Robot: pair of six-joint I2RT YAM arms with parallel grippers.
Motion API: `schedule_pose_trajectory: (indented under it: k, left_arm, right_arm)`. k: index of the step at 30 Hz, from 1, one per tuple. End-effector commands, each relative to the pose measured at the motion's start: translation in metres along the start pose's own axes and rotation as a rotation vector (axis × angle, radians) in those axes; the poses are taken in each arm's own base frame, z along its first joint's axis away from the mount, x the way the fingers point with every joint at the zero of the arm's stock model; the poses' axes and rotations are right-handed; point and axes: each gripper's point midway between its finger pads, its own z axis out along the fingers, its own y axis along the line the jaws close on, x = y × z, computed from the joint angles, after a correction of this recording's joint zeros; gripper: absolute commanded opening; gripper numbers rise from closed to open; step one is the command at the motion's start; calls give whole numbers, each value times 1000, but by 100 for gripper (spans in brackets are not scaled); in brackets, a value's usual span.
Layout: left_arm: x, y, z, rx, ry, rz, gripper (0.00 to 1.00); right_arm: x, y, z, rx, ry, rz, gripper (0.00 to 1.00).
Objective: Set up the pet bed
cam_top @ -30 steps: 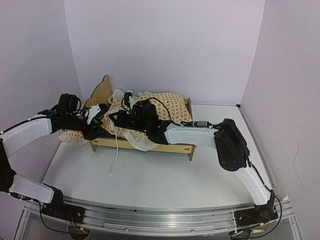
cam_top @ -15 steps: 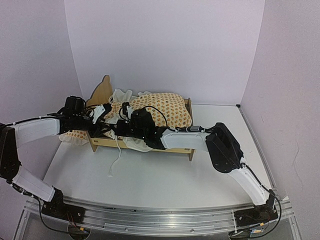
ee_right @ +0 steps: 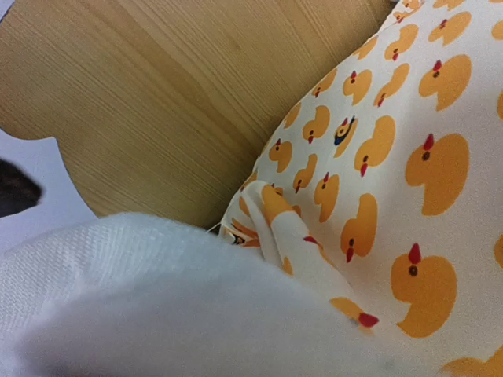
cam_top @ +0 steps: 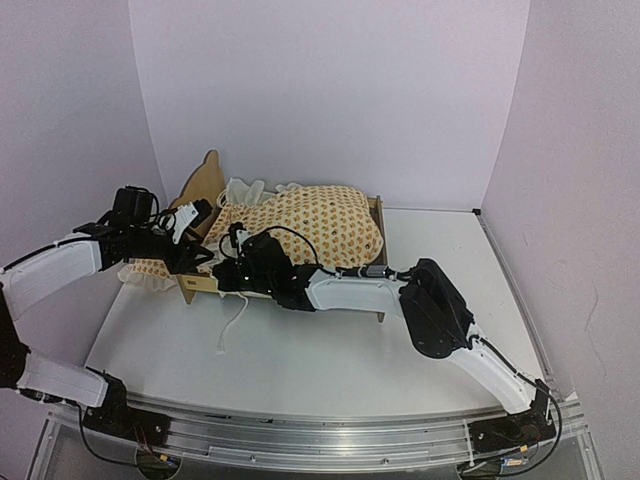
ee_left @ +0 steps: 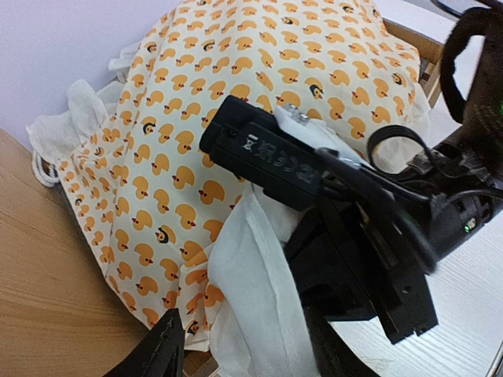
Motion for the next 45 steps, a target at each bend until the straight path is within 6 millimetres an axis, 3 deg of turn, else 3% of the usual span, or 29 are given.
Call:
schedule_pose_trajectory:
  k: [1, 5, 7, 12, 16, 19, 26, 29, 34, 43, 45]
  left_arm:
    - [15, -1, -7, -59, 19, 111, 47]
    - [41, 13, 14, -80, 143, 131, 45]
    - [46, 9, 21, -50, 157, 138, 45]
    - [40, 6, 28, -37, 118, 168, 45]
    - [26, 13, 29, -50, 85, 108, 43]
    - [16, 8, 27, -11, 53, 77, 46]
    - [18, 30, 43, -101, 53, 26, 46]
    - [17, 33, 46, -113, 42, 32, 46]
    - [13, 42, 48, -154, 28, 50, 46]
    - [5, 42, 44, -144, 16, 28, 46]
    - [5, 41, 44, -139, 18, 25, 46]
  right_arm:
    - [-8, -20, -9, 134, -17, -16, 9]
    - [-17, 7, -9, 39, -4, -22, 34]
    - [-25, 25, -13, -19, 2, -11, 39]
    - [-71, 65, -49, -78, -56, 9, 36]
    - [-96, 80, -72, -82, -98, -20, 33]
    - [-98, 82, -81, -79, -96, -50, 33]
    - [-82, 90, -102, -130, -15, -155, 42]
    - [-82, 83, -110, -95, -19, -241, 49]
    - [-82, 43, -107, 120, -9, -419, 67]
    - [-85, 12, -80, 276, -33, -508, 69]
    - [-78, 3, -71, 282, -14, -521, 69]
